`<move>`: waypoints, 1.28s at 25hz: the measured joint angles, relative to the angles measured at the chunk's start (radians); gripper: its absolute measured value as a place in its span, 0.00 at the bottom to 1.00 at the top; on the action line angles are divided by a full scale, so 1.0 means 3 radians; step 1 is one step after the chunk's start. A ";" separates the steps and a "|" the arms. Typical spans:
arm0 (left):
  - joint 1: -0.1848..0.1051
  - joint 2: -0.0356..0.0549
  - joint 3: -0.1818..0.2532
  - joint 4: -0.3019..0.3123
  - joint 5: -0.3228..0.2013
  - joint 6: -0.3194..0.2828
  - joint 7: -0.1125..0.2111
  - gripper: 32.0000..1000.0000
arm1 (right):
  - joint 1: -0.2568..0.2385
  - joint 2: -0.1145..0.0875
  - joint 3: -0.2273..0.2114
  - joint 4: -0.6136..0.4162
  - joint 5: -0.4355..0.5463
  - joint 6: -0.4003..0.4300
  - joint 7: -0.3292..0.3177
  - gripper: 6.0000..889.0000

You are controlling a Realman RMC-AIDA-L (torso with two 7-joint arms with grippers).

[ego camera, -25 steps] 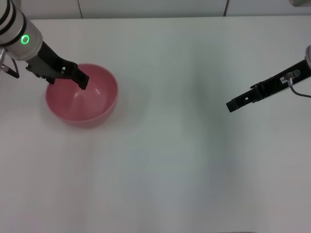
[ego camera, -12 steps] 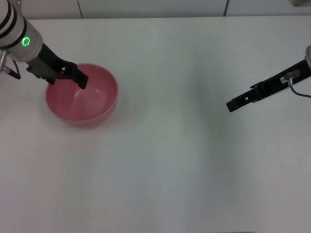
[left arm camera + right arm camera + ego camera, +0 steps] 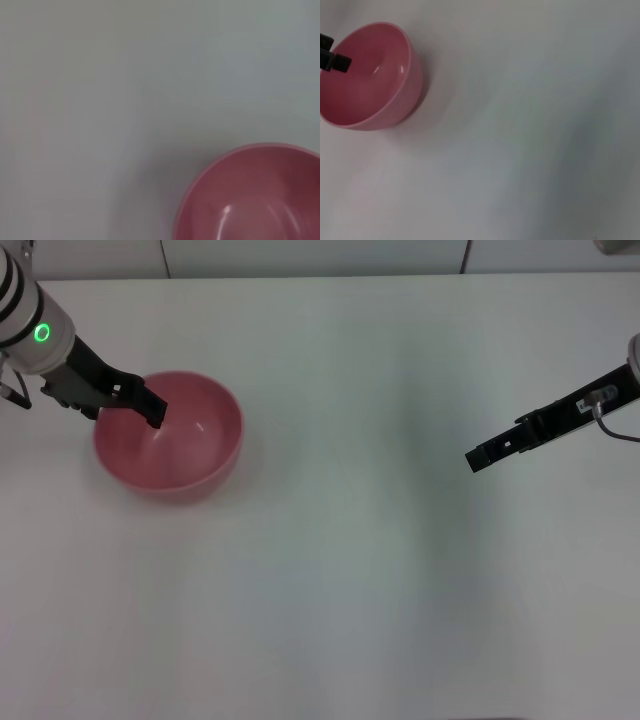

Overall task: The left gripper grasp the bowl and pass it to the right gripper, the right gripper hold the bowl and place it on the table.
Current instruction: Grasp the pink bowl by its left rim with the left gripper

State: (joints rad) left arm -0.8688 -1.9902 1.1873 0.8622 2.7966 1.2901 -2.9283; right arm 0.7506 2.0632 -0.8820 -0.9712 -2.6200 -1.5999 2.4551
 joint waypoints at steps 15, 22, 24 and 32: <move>-0.0035 0.0062 0.0000 -0.0202 0.0073 -0.0171 -0.0006 0.88 | 0.0007 0.0000 0.0000 0.0003 0.0000 0.0005 -0.0003 0.99; -0.0037 0.0070 0.0000 -0.0329 0.0075 -0.0276 -0.0005 0.88 | 0.0013 0.0000 0.0000 0.0003 0.0000 0.0005 -0.0003 0.99; -0.0037 0.0070 0.0000 -0.0351 0.0076 -0.0292 -0.0005 0.88 | 0.0013 0.0000 0.0000 0.0003 0.0000 0.0005 -0.0003 0.99; -0.0034 0.0063 0.0002 -0.0506 0.0077 -0.0439 0.0008 0.88 | 0.0014 0.0003 0.0000 0.0000 0.0000 0.0005 -0.0003 0.99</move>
State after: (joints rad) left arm -0.8790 -1.9714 1.1878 0.7105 2.8195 1.1584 -2.9259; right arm 0.7548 2.0641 -0.8820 -0.9711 -2.6200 -1.5984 2.4543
